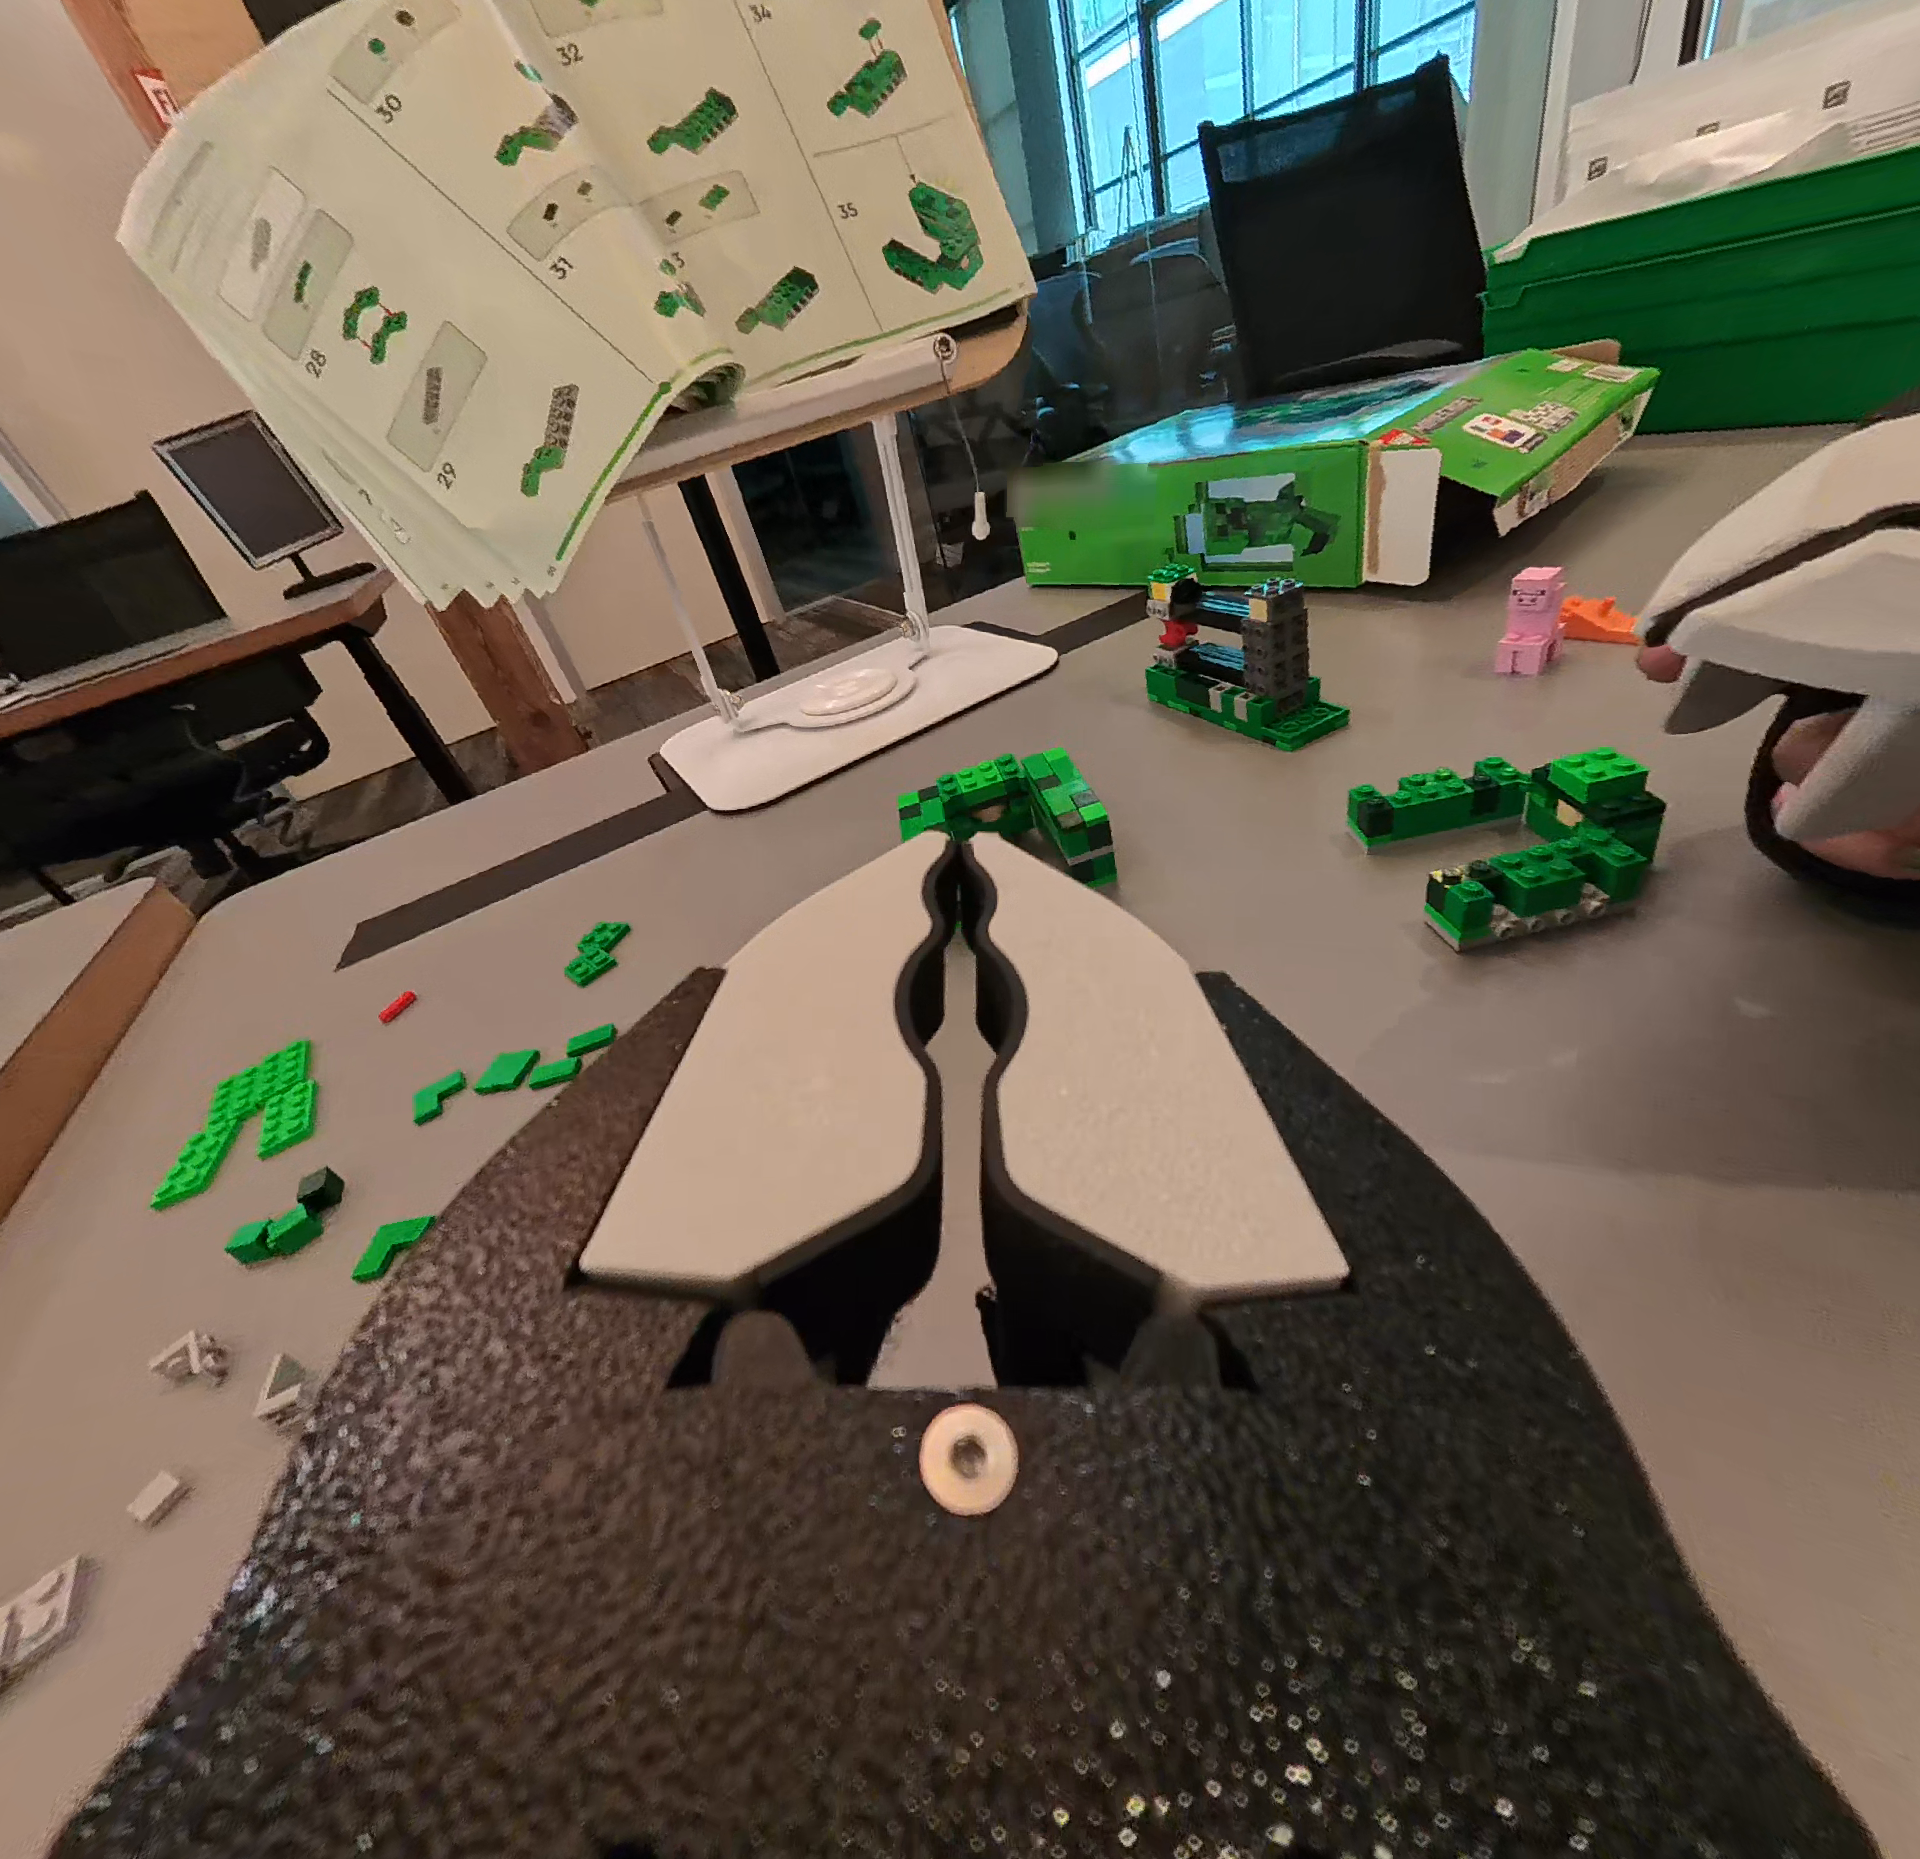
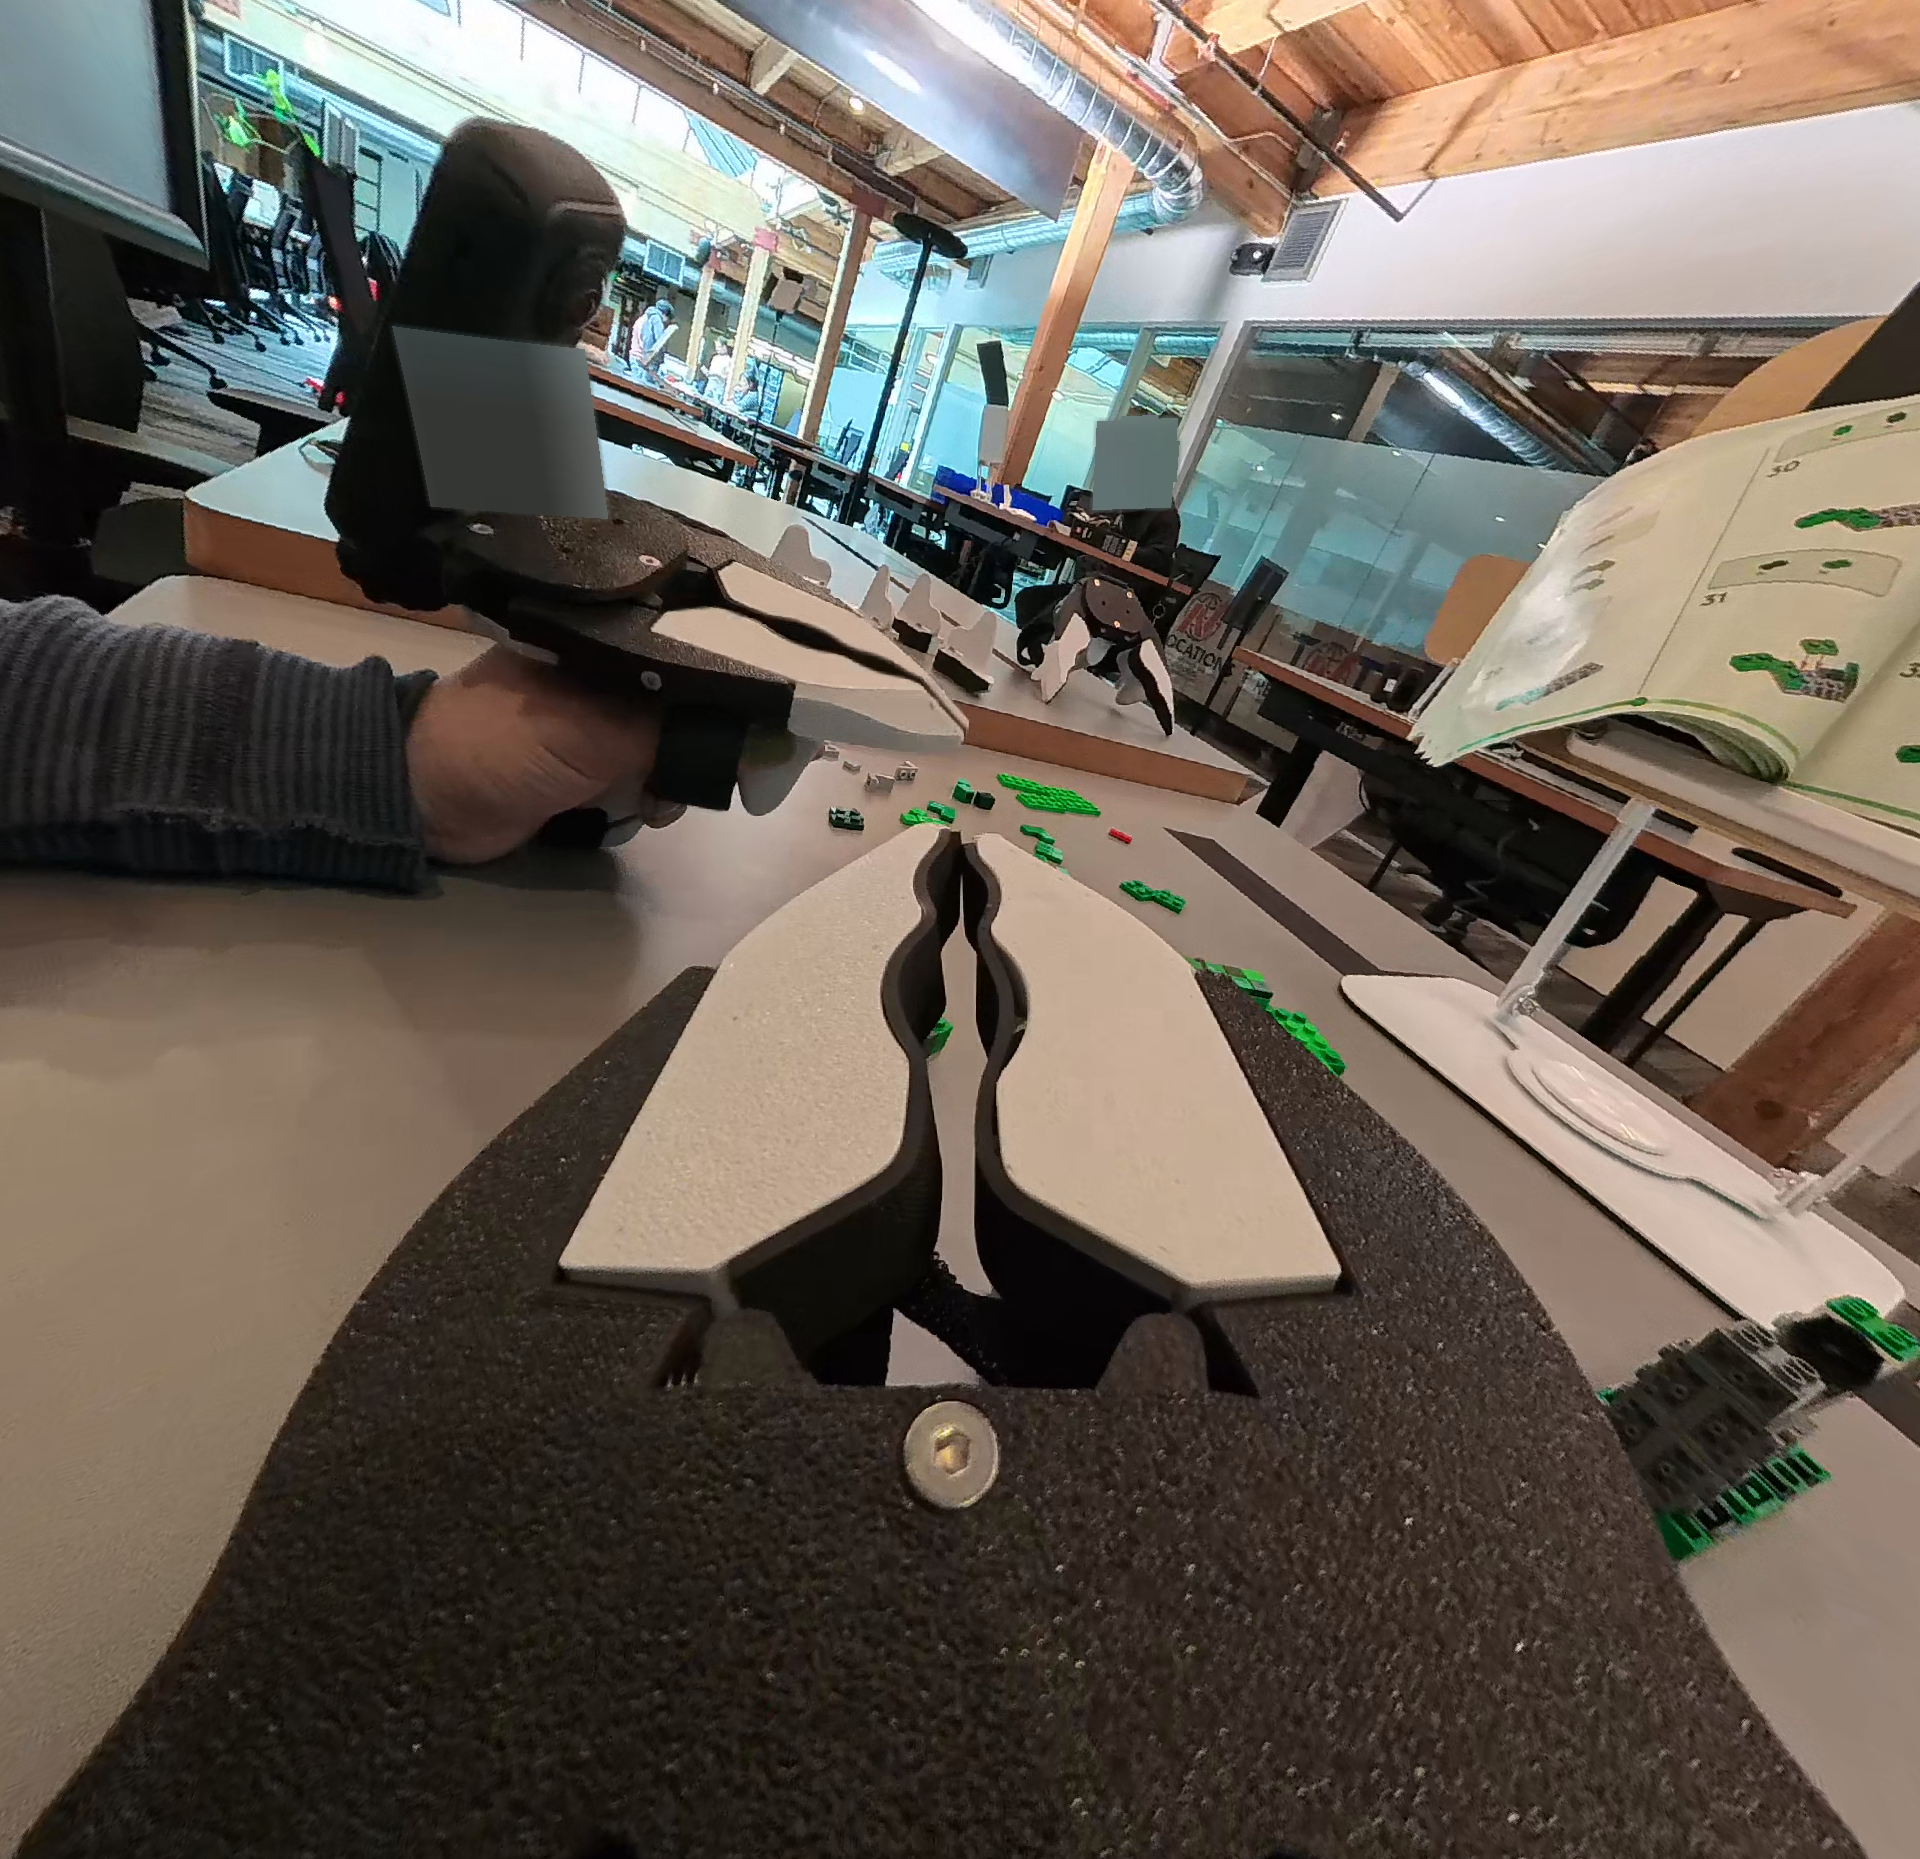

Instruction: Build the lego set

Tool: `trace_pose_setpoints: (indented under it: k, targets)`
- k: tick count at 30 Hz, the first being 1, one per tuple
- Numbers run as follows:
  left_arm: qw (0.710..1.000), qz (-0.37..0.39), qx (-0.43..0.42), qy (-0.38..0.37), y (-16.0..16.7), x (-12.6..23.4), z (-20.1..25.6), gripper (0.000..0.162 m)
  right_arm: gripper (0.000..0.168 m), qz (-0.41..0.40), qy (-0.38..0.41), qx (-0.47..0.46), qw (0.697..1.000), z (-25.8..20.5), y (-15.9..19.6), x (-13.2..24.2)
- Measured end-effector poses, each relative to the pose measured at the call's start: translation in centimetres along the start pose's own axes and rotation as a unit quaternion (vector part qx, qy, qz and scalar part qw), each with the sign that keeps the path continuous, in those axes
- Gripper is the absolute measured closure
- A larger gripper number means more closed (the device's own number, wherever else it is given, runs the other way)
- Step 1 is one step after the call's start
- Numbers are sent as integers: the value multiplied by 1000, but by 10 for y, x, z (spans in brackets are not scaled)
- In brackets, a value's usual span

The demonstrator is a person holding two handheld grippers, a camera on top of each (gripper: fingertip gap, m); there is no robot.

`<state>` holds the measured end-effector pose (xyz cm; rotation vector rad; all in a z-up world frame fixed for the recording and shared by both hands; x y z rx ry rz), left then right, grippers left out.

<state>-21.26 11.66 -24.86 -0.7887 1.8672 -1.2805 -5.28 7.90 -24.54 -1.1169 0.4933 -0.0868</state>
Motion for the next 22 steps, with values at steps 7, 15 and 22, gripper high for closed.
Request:
trace_pose_setpoints:
  k: [7,15,22]
  targets:
    - [1000,3,4,13,-1,1,2,162,168,-3,-8,11,1000,-4,0,-1]
    - [1000,0,1,20,0,0,4,162,168,-7,-20,25,999,-8,1,-2]
    - [1000,-1,0,21,0,0,4,162,168,-8,-24,29,999,-10,1,-2]
Point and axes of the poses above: each gripper's, where its closed fingertips meet, x back along the fingers, y out of its underside, z = x × y across the jaws, the point moved 5 cm from there along x, back along the fingers, and after that the axes turned 14 degrees about z, right-handed, at the moved point
